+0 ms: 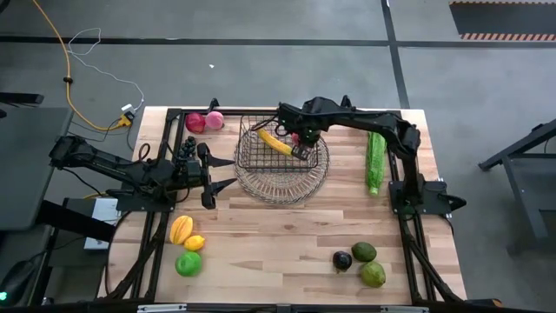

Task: Build produce basket
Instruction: Put the red chili pepper into the wire basket, then put the star fruit into the wire basket

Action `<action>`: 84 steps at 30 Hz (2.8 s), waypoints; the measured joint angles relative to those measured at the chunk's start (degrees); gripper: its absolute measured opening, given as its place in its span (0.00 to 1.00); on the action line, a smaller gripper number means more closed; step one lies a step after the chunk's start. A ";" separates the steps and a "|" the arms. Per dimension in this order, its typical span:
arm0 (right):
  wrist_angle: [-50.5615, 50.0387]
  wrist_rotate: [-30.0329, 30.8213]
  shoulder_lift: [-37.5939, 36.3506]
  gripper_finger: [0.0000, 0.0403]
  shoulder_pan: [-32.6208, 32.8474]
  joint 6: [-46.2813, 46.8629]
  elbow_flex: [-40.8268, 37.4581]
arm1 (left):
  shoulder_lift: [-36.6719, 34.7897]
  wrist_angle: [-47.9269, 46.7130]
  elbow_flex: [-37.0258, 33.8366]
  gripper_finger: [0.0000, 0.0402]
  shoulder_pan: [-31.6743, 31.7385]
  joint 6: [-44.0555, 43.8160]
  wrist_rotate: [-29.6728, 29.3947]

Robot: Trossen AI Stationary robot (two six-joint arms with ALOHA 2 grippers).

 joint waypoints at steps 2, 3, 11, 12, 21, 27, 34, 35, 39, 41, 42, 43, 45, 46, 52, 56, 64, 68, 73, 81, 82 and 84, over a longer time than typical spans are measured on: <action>0.03 -0.10 0.09 0.02 -0.31 0.08 0.00 | 0.00 0.00 0.00 0.59 0.00 0.15 0.00; 0.03 -0.10 0.09 0.02 -0.51 0.22 0.00 | 0.00 0.00 0.00 0.59 0.00 0.15 0.00; 1.89 -1.74 0.09 0.02 -2.58 1.23 0.00 | 0.00 0.02 0.00 0.59 0.00 0.15 0.02; 2.32 -2.12 0.09 0.02 -2.77 1.13 0.00 | 0.00 0.02 0.00 0.59 0.00 0.15 0.02; 3.46 -3.95 0.09 0.02 -3.09 1.37 0.00 | 0.00 0.02 0.00 0.59 0.00 0.15 0.02; 4.58 -4.01 0.06 0.02 -3.09 2.05 -1.59 | 0.00 0.02 0.00 0.59 0.00 0.15 0.03; 4.28 -3.80 0.06 0.02 -3.57 3.10 -2.62 | -0.02 0.02 0.02 0.59 0.00 0.16 0.04; 5.02 -3.77 0.06 0.02 -3.57 3.08 -2.62 | -0.01 0.01 0.02 0.59 0.00 0.15 0.04; 7.59 -3.77 0.06 0.02 -3.57 3.10 -2.62 | -0.02 0.00 0.02 0.59 0.00 0.15 0.07; 7.73 -3.77 0.06 0.02 -3.57 3.08 -2.62 | -0.02 0.02 0.02 0.59 0.00 0.16 0.07; 7.69 -3.77 0.06 0.02 -3.57 3.08 -2.62 | -0.02 0.01 0.02 0.59 -0.01 0.15 0.07; 7.65 -3.77 0.06 0.02 -3.57 3.08 -2.62 | -0.01 0.01 0.02 0.59 0.00 0.15 0.07; 7.22 -3.77 0.06 0.02 -3.57 3.08 -2.62 | -0.02 0.01 0.02 0.59 -0.01 0.16 0.07; 7.00 -3.77 0.06 0.02 -3.57 3.08 -2.62 | -0.02 0.00 0.02 0.59 0.00 0.17 0.07; 6.80 -3.77 0.06 0.02 -3.57 3.06 -2.64 | -0.02 0.02 0.02 0.59 0.00 0.17 0.09; 5.93 -3.77 0.06 0.02 -3.57 2.58 -2.64 | -0.02 0.00 0.02 0.59 0.00 0.15 0.11; 6.02 -3.75 0.06 0.12 -3.57 1.07 -2.65 | -0.02 0.01 0.02 0.59 0.00 0.15 0.09; 6.03 -3.75 0.06 0.24 -3.55 0.48 -2.67 | -0.02 0.02 0.02 0.59 0.00 0.15 0.09; 6.50 -2.32 0.06 0.38 -3.55 -1.98 -2.65 | -0.01 0.00 0.02 0.59 0.00 0.15 0.07; 9.24 -0.51 -5.00 0.43 -0.18 -7.08 -4.64 | -0.02 -1.42 0.02 0.59 -0.02 0.17 0.01; 11.14 -0.31 -6.65 0.43 0.56 -7.43 -6.21 | -0.02 -1.78 0.02 0.59 -0.01 0.17 -0.10; 16.91 -0.26 -11.05 0.43 2.20 -7.50 -11.22 | -0.04 -2.38 0.02 0.59 -0.02 0.17 -0.48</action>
